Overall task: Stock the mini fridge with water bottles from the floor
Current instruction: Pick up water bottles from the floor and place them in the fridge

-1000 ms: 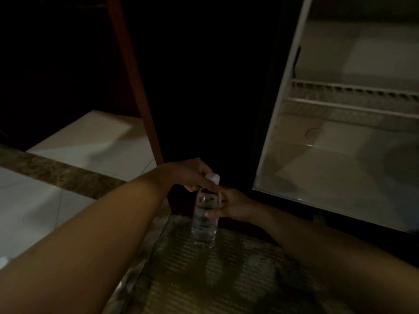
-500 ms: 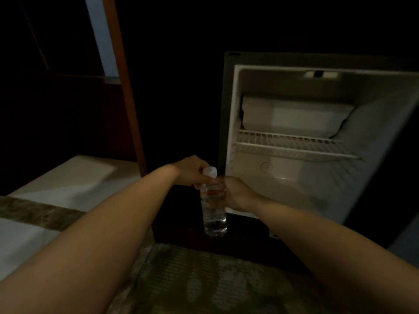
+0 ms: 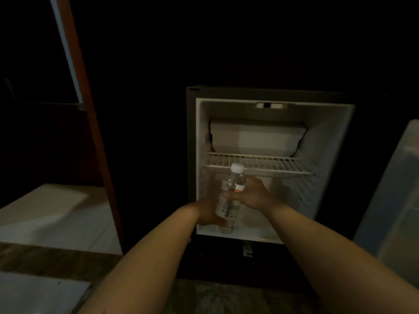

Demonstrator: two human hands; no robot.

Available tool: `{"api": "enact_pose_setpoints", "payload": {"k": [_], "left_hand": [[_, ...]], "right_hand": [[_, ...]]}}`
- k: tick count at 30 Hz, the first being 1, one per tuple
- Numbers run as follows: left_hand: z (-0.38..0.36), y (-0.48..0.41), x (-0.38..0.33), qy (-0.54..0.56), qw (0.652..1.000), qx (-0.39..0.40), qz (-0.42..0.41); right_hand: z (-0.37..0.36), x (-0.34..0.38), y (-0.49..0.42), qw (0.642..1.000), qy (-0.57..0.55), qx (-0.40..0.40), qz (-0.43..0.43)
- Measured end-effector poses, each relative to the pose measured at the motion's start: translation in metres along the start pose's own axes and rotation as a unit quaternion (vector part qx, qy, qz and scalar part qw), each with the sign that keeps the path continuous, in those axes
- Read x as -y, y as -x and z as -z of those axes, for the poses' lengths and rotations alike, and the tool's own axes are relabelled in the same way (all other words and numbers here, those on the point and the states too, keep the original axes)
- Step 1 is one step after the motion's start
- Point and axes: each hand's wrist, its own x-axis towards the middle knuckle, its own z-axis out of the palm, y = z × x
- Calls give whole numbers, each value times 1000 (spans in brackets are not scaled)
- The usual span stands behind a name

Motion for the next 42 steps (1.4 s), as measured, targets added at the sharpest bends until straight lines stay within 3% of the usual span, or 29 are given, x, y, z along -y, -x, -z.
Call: {"api": "enact_pose_setpoints", "payload": {"k": [10, 14, 19, 23, 29, 37, 42], "left_hand": [[-38, -64, 30, 108, 992, -28, -51], [-55, -89, 48, 199, 977, -64, -35], [-75, -114, 68, 209, 971, -98, -67], [-90, -127, 83, 196, 969, -140, -45], [-102, -139, 81, 329, 921, -208, 18], [-105, -160, 76, 444, 851, -276, 41], [-102, -176, 80, 453, 841, -294, 42]], "right_hand": [[-30, -52, -43, 991, -23, -87, -99], [-51, -69, -58, 984, -21, -116, -134], [-69, -88, -71, 983, -1, -150, -105], [-76, -101, -83, 986, -48, -145, -59], [-92, -137, -81, 991, -123, -45, -37], [-114, -142, -102, 988, -102, -112, 15], [-130, -142, -121, 982, -130, -138, -19]]}}
